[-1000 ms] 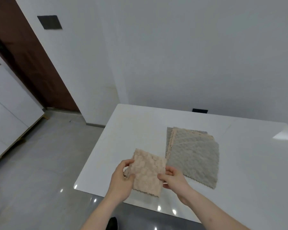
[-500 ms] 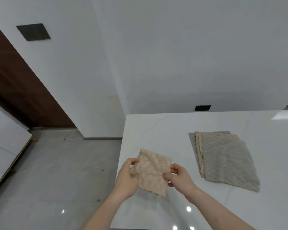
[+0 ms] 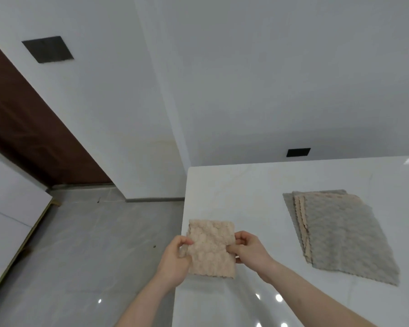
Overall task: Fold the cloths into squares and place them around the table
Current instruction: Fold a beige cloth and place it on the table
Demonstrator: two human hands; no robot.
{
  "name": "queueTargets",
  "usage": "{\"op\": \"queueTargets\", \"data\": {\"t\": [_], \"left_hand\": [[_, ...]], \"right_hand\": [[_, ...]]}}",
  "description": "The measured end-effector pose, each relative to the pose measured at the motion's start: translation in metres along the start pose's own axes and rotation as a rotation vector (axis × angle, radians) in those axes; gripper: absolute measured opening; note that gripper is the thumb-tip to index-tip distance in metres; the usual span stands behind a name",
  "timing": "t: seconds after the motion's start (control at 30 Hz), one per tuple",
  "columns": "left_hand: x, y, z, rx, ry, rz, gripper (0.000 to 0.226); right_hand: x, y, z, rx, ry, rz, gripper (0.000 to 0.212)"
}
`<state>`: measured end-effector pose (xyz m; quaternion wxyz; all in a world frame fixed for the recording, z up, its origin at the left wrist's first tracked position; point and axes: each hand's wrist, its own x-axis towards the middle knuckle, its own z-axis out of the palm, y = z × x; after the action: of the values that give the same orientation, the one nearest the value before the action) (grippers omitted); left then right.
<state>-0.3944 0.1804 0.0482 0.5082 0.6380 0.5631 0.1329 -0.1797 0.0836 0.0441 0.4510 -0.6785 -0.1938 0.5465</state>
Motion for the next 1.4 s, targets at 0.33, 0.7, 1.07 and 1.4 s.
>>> {"op": "queueTargets", "data": {"t": [0.33,0.7,1.07,1.4], "left_hand": [[0.067,-0.006,-0.047,0.031,-0.181,0.065,0.043],[0.108,-0.015,-0.081,0.148,-0.393,0.152,0.041],[0.102,0.013,-0.07,0.247,-0.474,0.201,0.04],[0.172,0.027,-0.062,0.29,-0.502,0.149,0.045]], "right_hand": [[0.022,-0.009,0.051,0.052,0.158,0.042,0.023],[0.011,0.003,0.11,0.073,0.341,0.081,0.022],[0.018,0.003,0.085,0.1,0.353,0.063,0.022],[0.086,-0.016,0.087,0.169,0.395,0.103,0.025]]}}
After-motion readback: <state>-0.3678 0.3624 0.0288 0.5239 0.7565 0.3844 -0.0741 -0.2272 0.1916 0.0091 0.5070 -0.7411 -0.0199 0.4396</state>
